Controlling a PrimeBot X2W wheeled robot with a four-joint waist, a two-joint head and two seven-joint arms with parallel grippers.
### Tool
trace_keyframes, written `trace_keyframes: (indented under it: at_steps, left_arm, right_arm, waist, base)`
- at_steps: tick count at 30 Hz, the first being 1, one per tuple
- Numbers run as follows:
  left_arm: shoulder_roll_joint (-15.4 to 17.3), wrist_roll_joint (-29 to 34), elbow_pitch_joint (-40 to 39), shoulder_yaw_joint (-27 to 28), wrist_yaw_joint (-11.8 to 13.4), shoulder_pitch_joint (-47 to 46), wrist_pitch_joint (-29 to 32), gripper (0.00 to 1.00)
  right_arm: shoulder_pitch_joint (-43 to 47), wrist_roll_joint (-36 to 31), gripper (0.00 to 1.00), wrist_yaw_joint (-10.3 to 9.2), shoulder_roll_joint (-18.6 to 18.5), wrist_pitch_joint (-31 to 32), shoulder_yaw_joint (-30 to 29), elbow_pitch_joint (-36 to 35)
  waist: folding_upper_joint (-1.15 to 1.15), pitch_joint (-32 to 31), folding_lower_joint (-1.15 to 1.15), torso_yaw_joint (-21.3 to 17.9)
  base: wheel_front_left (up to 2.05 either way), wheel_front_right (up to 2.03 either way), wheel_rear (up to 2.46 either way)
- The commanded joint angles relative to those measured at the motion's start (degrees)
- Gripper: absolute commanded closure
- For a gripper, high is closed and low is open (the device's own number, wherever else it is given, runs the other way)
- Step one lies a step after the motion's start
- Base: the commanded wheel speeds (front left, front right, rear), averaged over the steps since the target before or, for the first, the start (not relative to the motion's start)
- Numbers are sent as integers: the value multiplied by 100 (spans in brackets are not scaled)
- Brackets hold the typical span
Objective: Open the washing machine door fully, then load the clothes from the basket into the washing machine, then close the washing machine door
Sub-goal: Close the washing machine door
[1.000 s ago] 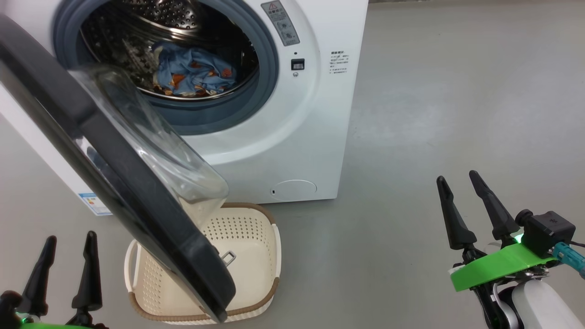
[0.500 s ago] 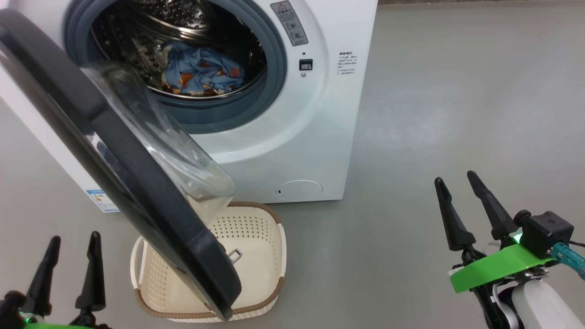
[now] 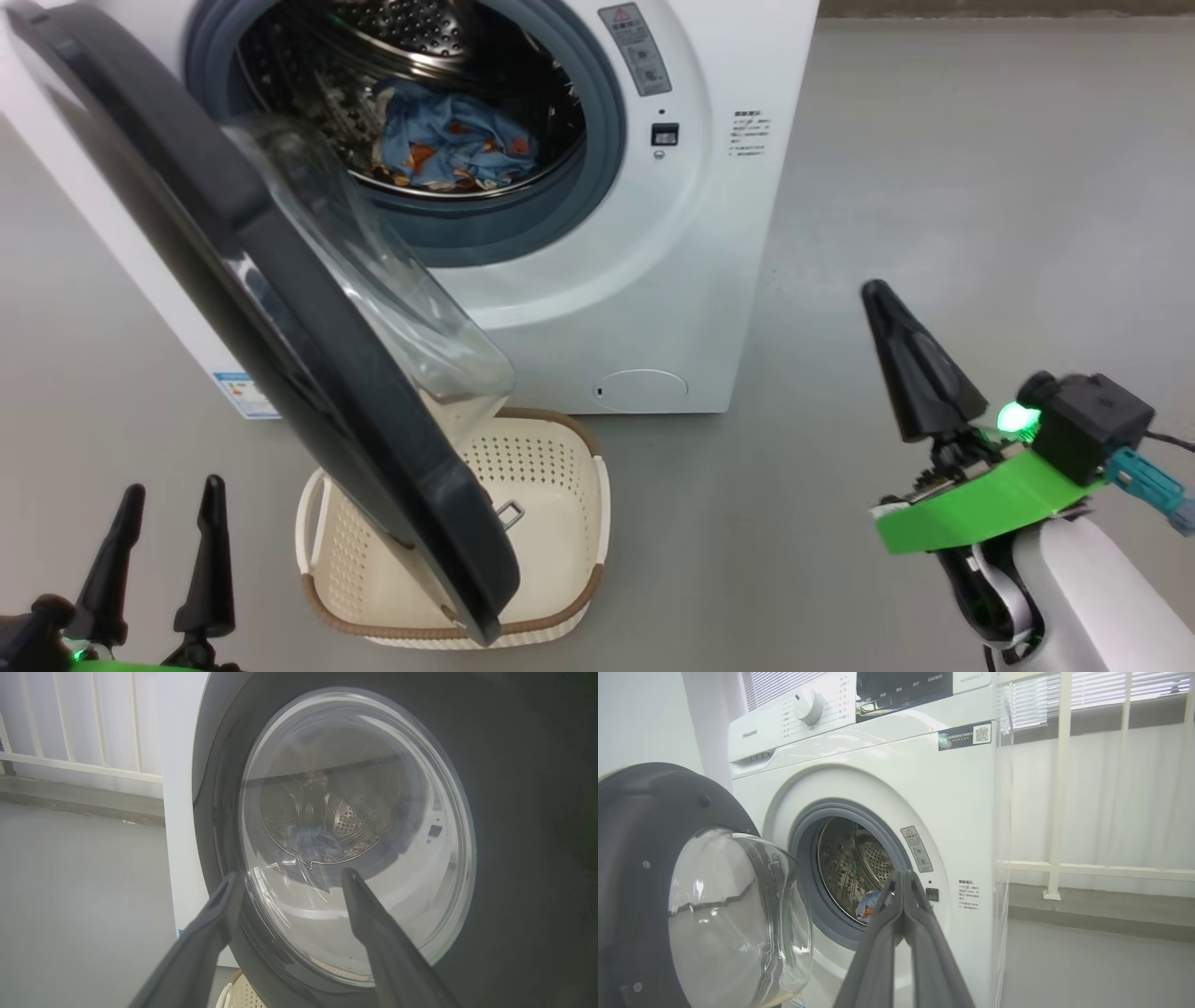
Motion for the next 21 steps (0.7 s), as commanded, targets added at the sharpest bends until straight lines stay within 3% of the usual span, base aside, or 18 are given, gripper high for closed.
trace_keyframes:
  at_steps: [1,14,21]
  left_arm:
    - [135,28,-115,183,-28,-178,-36,0]
    - [64,11,36,79,-28,-225,-36,0]
    - [3,8,97,-3,-28,-254,-36,0]
  right_arm:
    - [-308,29,100,25,-85,-46,286,-237]
    - [-1067,564,100,25,19,-46,1407,-1151]
    - [-1280,914,100,25,17,-46,2344,-1418]
  waist:
    - [0,22,0,93]
    - [0,-41,0,578]
    - [0,-96,0,927]
  base:
    - [0,0,0]
    - [0,0,0]
    - [0,0,0]
